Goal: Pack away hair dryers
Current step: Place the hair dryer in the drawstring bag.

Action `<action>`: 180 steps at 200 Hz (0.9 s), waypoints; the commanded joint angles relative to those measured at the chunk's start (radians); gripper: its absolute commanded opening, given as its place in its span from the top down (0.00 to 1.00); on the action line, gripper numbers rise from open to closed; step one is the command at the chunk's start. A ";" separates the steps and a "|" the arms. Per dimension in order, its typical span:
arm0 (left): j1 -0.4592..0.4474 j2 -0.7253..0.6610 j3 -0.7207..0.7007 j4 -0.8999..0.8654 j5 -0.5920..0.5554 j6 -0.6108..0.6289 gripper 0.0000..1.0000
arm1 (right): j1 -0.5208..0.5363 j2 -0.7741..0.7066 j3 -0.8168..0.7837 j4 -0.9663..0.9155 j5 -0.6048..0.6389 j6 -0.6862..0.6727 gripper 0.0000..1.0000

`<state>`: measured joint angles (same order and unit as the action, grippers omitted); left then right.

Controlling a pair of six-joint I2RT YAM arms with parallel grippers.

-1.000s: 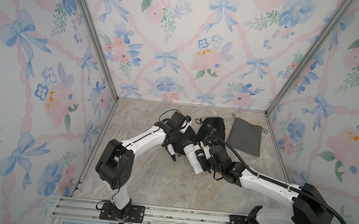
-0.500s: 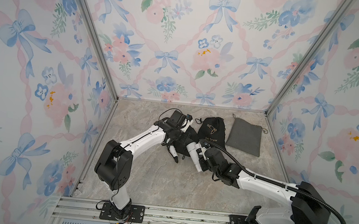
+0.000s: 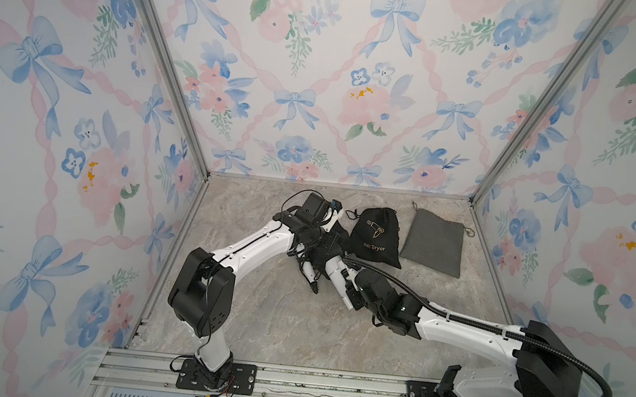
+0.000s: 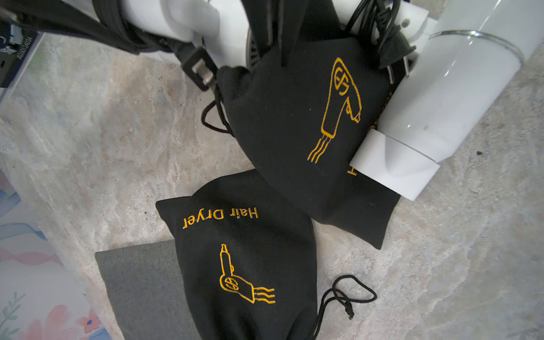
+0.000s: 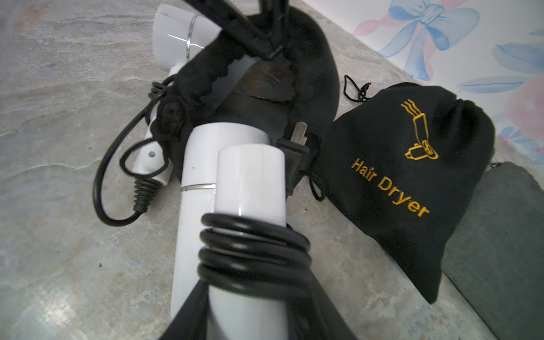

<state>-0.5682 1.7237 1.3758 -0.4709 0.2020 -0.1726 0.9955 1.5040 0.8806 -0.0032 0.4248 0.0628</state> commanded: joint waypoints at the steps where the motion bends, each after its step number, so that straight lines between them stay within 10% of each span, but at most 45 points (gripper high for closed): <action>1: 0.011 0.023 0.033 0.011 -0.007 -0.023 1.00 | 0.039 -0.086 -0.036 0.032 0.000 0.018 0.72; 83: -0.030 0.011 -0.038 0.013 -0.007 -0.013 1.00 | 0.036 -0.320 -0.136 -0.074 0.109 0.050 0.70; 180: -0.056 0.007 -0.034 0.013 0.045 -0.014 0.98 | 0.041 -0.165 -0.141 0.129 0.212 -0.043 0.71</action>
<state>-0.6250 1.7447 1.3499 -0.4667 0.2111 -0.1867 1.0332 1.2789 0.7181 0.0071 0.5797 0.0582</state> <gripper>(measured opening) 0.048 0.433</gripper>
